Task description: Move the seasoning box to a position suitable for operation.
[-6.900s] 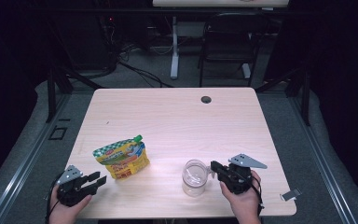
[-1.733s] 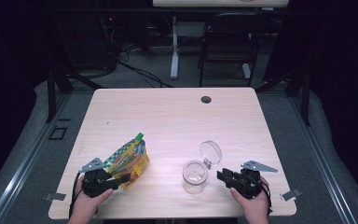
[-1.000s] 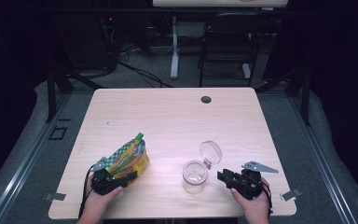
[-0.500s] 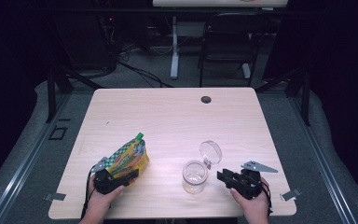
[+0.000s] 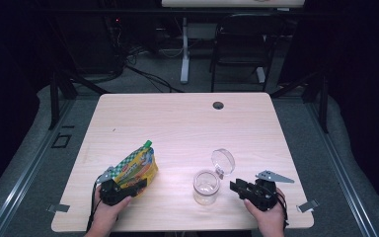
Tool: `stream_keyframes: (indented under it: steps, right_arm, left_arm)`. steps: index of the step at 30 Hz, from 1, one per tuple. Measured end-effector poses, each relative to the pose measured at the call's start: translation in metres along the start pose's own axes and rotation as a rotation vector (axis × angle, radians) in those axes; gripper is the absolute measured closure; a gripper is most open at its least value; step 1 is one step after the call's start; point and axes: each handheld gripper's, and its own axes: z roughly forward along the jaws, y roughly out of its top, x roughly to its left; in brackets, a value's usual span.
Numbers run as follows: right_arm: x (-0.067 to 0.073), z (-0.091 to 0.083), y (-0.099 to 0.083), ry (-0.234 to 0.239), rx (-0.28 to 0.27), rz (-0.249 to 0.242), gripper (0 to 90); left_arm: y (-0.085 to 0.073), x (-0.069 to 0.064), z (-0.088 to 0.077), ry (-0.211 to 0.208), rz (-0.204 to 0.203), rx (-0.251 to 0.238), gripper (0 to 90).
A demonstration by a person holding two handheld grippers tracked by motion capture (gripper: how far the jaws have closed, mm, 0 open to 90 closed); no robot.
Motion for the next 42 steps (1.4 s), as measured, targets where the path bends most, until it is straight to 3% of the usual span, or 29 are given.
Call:
stream_keyframes:
  steps: [20, 30, 35, 42]
  right_arm:
    - [-0.0018, -0.0016, -0.0012, -0.006, -0.006, 0.007, 65.1]
    - [0.0010, -0.0001, -0.0012, -0.005, -0.005, 0.006, 64.8]
    - [0.0006, -0.0020, -0.0025, -0.014, -0.009, 0.010, 64.8]
    - [-0.0006, -0.0061, -0.0048, -0.023, -0.014, 0.011, 64.8]
  left_arm:
    - [-0.0015, 0.0001, 0.0018, 0.006, 0.011, -0.020, 54.8]
    - [-0.0004, 0.0020, 0.0030, 0.001, -0.002, -0.028, 44.6]
    - [0.0012, 0.0035, 0.0031, 0.004, -0.008, -0.045, 44.6]
    - [0.0048, 0.0033, 0.0044, -0.004, 0.010, -0.031, 51.6]
